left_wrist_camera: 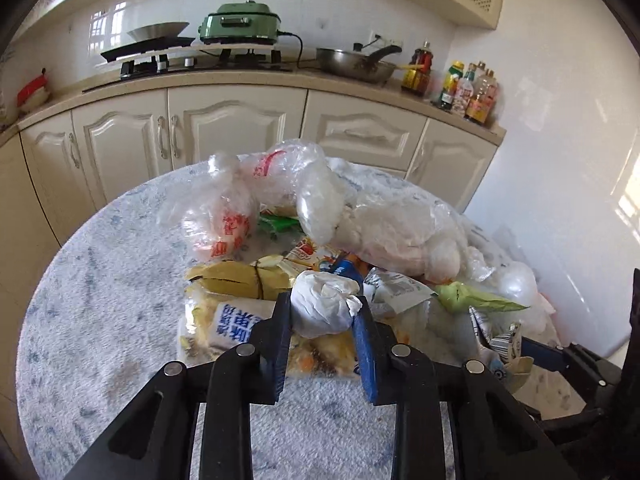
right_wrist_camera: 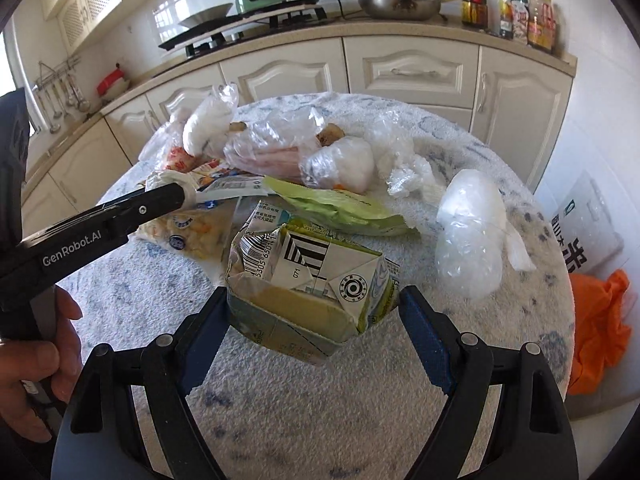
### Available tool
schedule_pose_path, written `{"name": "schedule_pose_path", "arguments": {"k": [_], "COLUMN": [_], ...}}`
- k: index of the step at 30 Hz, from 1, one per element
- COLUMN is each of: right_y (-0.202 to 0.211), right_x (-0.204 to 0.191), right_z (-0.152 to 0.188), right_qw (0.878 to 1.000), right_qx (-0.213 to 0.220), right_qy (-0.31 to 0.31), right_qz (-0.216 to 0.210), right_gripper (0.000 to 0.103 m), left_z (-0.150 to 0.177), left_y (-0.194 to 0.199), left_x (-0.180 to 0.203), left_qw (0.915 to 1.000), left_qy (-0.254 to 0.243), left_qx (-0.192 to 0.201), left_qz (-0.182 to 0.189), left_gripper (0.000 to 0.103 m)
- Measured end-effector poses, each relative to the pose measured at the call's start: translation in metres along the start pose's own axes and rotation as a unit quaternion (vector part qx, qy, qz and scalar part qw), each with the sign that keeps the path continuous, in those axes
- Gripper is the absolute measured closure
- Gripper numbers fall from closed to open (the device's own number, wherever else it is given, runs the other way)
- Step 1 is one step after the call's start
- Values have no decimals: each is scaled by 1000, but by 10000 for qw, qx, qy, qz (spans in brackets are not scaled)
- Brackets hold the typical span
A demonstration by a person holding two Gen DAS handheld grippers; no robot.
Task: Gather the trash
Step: 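Carry the white bag with left tool while right tool carries the carton to the bin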
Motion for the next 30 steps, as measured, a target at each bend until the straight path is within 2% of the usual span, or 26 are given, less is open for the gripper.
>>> {"name": "schedule_pose_path", "arguments": {"k": [5, 9, 16, 19, 23, 27, 30], "right_y": [16, 39, 91, 116, 158, 193, 209], "right_x": [-5, -11, 4, 25, 74, 133, 186], "right_z": [-2, -2, -4, -6, -4, 9, 31], "right_qw": [9997, 9988, 9958, 9939, 9885, 9805, 9727], "right_qx": [163, 383, 855, 1076, 1378, 1515, 1419], "right_qy": [-16, -7, -128, -236, -541, -910, -1205], "right_qz": [-167, -307, -292, -102, 311, 855, 1387], "right_gripper": [18, 18, 18, 18, 18, 18, 18], "left_z": [7, 21, 33, 35, 38, 55, 75], "left_y": [28, 57, 106, 121, 128, 120, 103], "left_x": [-2, 11, 65, 94, 147, 214, 260], "left_qw": [9997, 9990, 9962, 9940, 9886, 9791, 9706], "left_qy": [2, -56, -343, -506, -790, -1129, -1350], "left_qx": [241, 438, 759, 811, 794, 543, 204], "left_qz": [-81, -115, 265, 533, 1010, 1605, 1983], "left_gripper": [78, 78, 77, 77, 77, 77, 77]}}
Point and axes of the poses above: each gripper's, at about its wrist camera, not at the fingertips, and y roughly against the way its jaws point, x to its right, z to its underside, the point moved 8 cm from there along -y, roughly the way its jaws point, and after that the axes turned 4 degrees about x, right-handed, at the moved point
